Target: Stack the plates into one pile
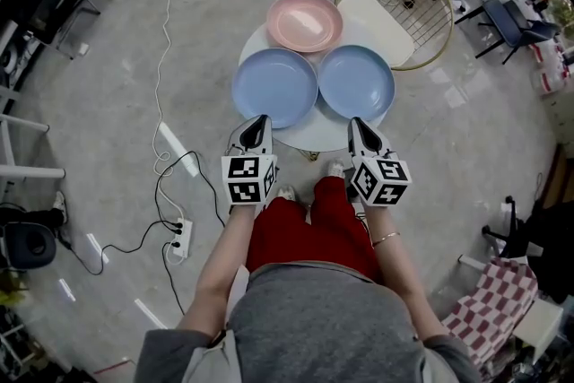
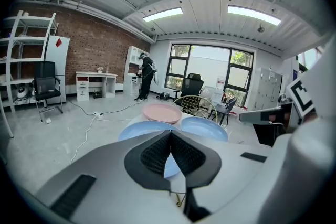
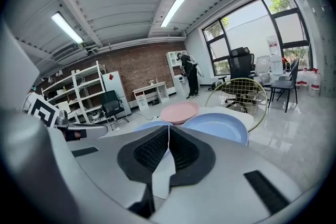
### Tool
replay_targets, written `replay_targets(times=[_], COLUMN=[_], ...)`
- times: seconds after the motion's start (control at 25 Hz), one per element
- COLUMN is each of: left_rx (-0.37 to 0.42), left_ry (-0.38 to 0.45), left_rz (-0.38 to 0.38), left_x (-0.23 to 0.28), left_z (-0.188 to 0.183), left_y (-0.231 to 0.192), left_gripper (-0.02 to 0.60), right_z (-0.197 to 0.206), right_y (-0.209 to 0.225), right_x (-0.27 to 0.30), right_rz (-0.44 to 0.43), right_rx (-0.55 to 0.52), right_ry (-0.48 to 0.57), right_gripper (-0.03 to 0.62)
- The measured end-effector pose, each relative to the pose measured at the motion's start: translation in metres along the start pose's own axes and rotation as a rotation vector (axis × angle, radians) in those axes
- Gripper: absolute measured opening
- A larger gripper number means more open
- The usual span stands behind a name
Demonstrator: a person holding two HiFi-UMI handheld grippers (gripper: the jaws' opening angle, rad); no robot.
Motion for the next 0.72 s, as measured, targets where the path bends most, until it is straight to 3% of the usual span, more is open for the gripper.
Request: replay_targets(times=[0.36,0.72], left_rx=[-0.036,-0.135], left_ry=[-0.022,-0.052], left_rz=[-0.115,-0.310], left_x=[0.015,0.023], left_z=[0.004,0.010], left_y=[-0.008,-0.027], left_gripper=[0.015,0.015], right_z=[-0.010,-0.035], right_y=[0.005,-0.003], right_x=[0.037,0.109], right_rz=[-0.102,-0.289], right_rx=[-0.049,-0.220], right_ry=[-0.044,-0.151], right_gripper=[0.029,0.031])
Point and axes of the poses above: the fingertips, and each gripper's own axes: x forward along the fingers, y to its right, z out of its underside, the point moved 6 cm from there along -x, backward along the fingers, and after that the axes turned 8 degrees about z, right-handed, at the moved point
